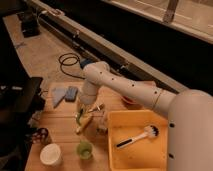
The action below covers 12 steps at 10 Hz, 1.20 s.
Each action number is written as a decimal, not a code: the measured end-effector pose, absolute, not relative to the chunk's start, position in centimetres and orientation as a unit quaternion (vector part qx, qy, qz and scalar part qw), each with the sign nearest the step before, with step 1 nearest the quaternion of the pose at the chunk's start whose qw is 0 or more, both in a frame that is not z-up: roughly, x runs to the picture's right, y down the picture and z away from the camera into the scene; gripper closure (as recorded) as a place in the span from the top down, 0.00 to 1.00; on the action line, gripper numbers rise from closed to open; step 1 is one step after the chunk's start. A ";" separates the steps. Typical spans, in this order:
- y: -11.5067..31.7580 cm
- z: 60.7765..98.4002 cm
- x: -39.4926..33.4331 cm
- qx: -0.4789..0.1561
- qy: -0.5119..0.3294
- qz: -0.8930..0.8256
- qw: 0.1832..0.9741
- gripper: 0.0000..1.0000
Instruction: Place pepper in plastic cup
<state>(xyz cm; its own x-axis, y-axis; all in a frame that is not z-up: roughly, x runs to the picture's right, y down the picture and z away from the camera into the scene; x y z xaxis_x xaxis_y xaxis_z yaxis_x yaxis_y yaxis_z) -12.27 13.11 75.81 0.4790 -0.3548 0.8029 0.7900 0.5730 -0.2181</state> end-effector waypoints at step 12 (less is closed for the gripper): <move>18.4 69.5 -18.3 -0.338 -0.463 -0.315 0.757 0.00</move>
